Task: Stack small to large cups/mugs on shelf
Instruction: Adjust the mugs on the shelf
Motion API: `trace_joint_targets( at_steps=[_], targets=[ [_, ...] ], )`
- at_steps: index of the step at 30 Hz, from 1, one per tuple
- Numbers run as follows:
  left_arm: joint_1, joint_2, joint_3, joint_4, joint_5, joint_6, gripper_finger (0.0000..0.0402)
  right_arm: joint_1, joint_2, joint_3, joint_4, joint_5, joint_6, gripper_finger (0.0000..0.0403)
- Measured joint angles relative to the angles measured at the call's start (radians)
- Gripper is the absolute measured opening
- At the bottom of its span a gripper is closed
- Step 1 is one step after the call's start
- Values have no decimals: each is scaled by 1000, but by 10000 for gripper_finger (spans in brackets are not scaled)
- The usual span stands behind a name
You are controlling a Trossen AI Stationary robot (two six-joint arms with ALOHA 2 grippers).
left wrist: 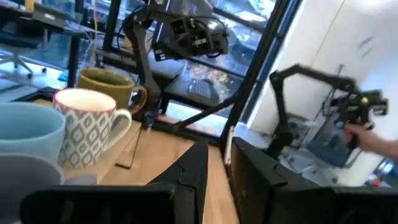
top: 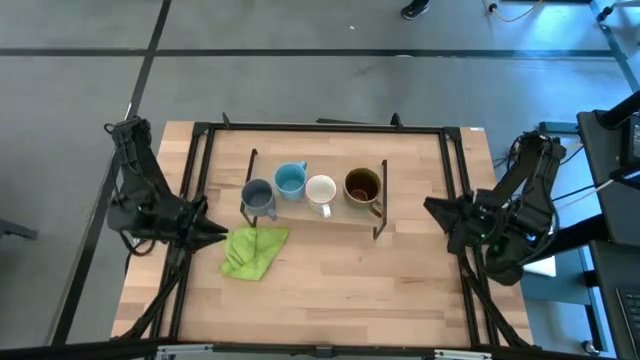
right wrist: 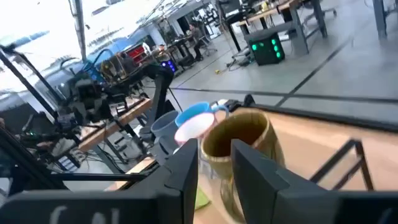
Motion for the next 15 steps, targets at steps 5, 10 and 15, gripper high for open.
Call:
trace_joint_targets(
  at_steps=[5, 10, 15],
  targets=[
    [-13, -21, 34, 129, 196, -32, 66, 1, -1, 83, 5, -8, -157, 98],
    [-2, -33, 31, 158, 655, 170, 66, 26, -3, 122, 6, 12, -233, 98],
    [49, -115, -45, 222, 938, 266, 66, 188, -6, 87, -10, 78, -215, 98]
  ],
)
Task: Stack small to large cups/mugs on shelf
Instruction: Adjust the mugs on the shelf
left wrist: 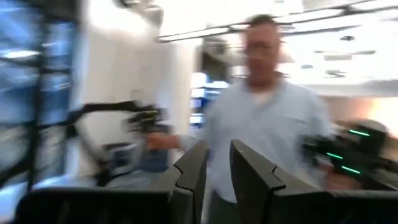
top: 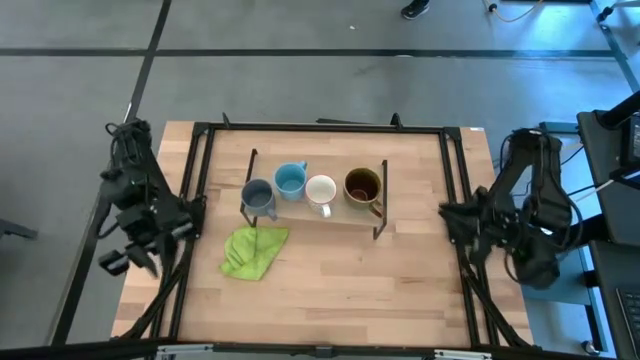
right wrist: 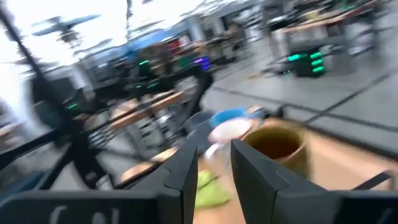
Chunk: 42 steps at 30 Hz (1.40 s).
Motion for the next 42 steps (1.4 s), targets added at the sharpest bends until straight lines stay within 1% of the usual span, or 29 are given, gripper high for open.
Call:
trace_joint_targets(
  at_steps=[1, 3, 6, 7, 9, 11, 13, 16, 17, 19, 21, 25, 26, 29, 31, 35, 38, 40, 42],
  targets=[
    [12, -10, -29, 21, 54, 10, 66, 33, 2, -16, 0, 0, 20, 98],
    [37, -21, -92, 80, 124, 34, 66, 78, 3, -45, -1, -1, 71, 98],
    [84, -43, -171, 169, 274, 80, 66, 101, 10, -84, 0, 0, 109, 98],
    [100, -56, -195, 182, 298, 71, 66, 103, 10, -102, -4, -1, 118, 98],
    [137, -84, -251, 183, 288, 17, 66, 102, -1, -138, -21, -1, 125, 98],
    [168, -105, -309, 182, 280, 4, 66, 99, -12, -187, -41, 1, 151, 98],
    [188, -135, -371, 190, 312, 29, 66, 91, -24, -247, -48, -1, 188, 98],
    [203, -197, -467, 247, 367, 71, 66, 86, -57, -352, -45, 0, 309, 98],
    [204, -217, -497, 254, 365, 57, 66, 86, -63, -388, -40, 0, 355, 98],
    [205, -247, -556, 263, 320, 4, 66, 85, -70, -444, -23, -2, 424, 98],
    [205, -274, -551, 215, 289, -7, 66, 86, -70, -481, -6, 0, 460, 98],
    [205, -308, -554, 103, 317, 29, 66, 86, -74, -529, -1, 0, 464, 98],
    [205, -315, -554, 80, 305, 8, 66, 86, -75, -545, -2, 0, 464, 98],
    [206, -328, -554, 42, 196, -74, 66, 85, -79, -600, -2, 0, 488, 98],
    [206, -335, -554, 35, 148, -81, 66, 86, -81, -647, -4, -1, 519, 98],
    [206, -342, -554, -3, -18, -110, 66, 85, -82, -731, -6, -2, 583, 98],
    [206, -342, -554, -26, -93, -122, 66, 87, -86, -791, -6, -2, 624, 98],
    [205, -342, -554, -72, -166, -204, 67, 91, -88, -813, -7, -10, 633, 98],
    [206, -342, -554, -138, -252, -302, 67, 100, -87, -808, -8, 3, 587, 98]
  ],
)
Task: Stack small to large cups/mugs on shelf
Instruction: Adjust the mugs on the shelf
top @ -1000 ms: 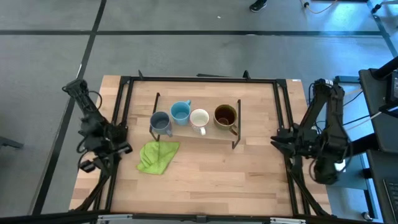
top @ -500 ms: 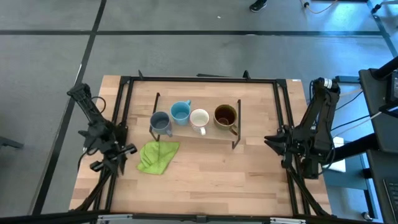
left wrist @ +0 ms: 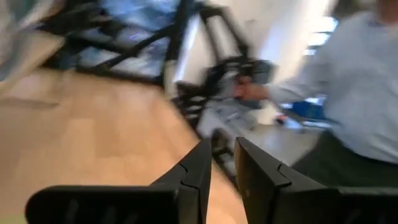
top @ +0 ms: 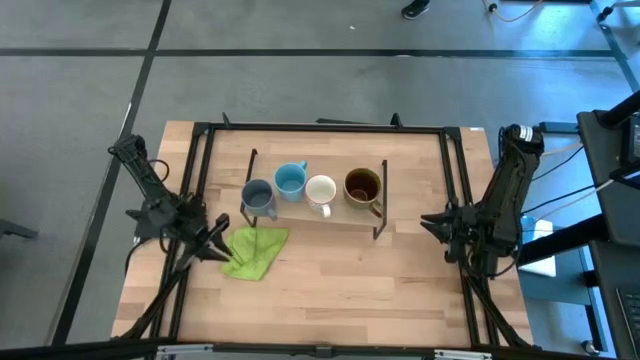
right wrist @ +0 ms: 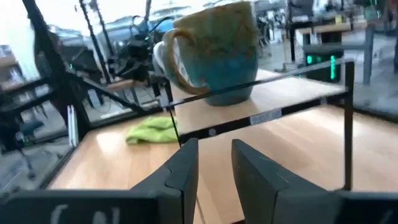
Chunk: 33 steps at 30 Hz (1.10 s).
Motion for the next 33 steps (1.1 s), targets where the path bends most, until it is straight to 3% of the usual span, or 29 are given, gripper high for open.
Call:
trace_joint_targets(
  at_steps=[7, 11, 14, 18, 26, 30, 33],
  targets=[
    [0, -29, 0, -12, -64, 109, 67, 74, -2, 2, -16, 1, -83, 98],
    [0, -55, 0, -19, -71, 88, 67, 102, -33, 31, -135, -7, 102, 98],
    [0, -77, 0, -19, -99, 101, 67, 104, -61, 121, -240, -10, 246, 98],
    [0, -115, 0, -18, -141, 148, 67, 96, -93, 309, -285, -6, 217, 98],
    [21, -152, 0, 2, -130, 199, 67, 54, -15, 817, -252, 7, -282, 98],
    [31, -152, 0, 20, -113, 202, 67, 52, 109, 1029, -105, 0, -512, 98],
    [32, -152, 0, 80, -94, 233, 67, 15, 214, 1255, 96, -2, -829, 98]
  ],
)
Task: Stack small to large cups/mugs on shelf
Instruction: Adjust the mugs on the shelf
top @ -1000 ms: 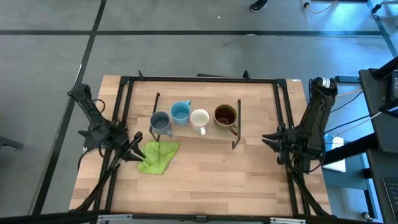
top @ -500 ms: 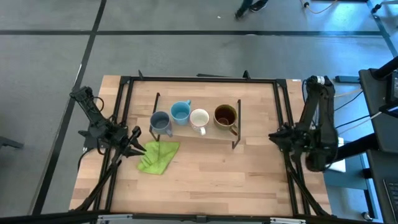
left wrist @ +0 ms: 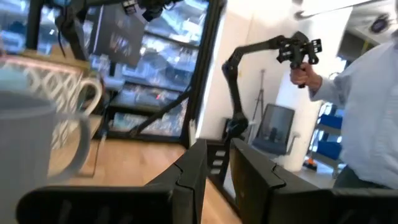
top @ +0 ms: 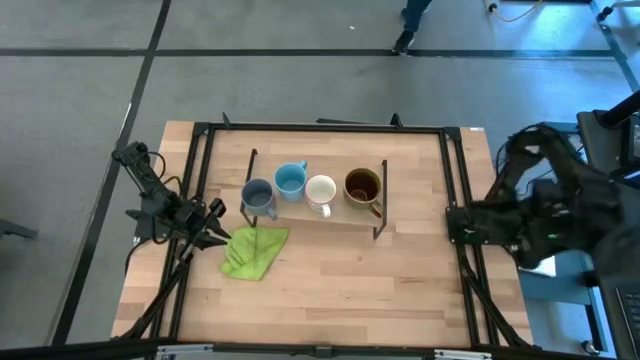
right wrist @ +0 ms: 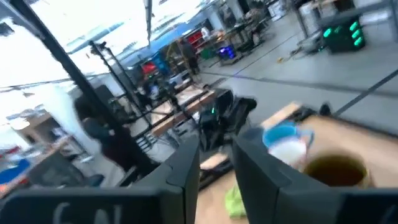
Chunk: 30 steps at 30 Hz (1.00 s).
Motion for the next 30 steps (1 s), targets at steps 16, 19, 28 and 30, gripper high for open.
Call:
trace_joint_targets(
  at_steps=[16, 19, 28, 30],
  targets=[
    [0, 0, 0, 63, 169, 113, 67, -524, 401, 620, 665, -1146, -1336, 98],
    [0, 0, 0, 63, 171, 94, 67, -732, 420, 620, 583, -1330, -1238, 98],
    [0, 0, 0, 61, 219, 87, 66, -1139, 313, 621, 293, -1388, -1177, 98],
    [0, 0, 0, 60, 223, 73, 66, -1202, 255, 604, 228, -1386, -1168, 98]
  ],
)
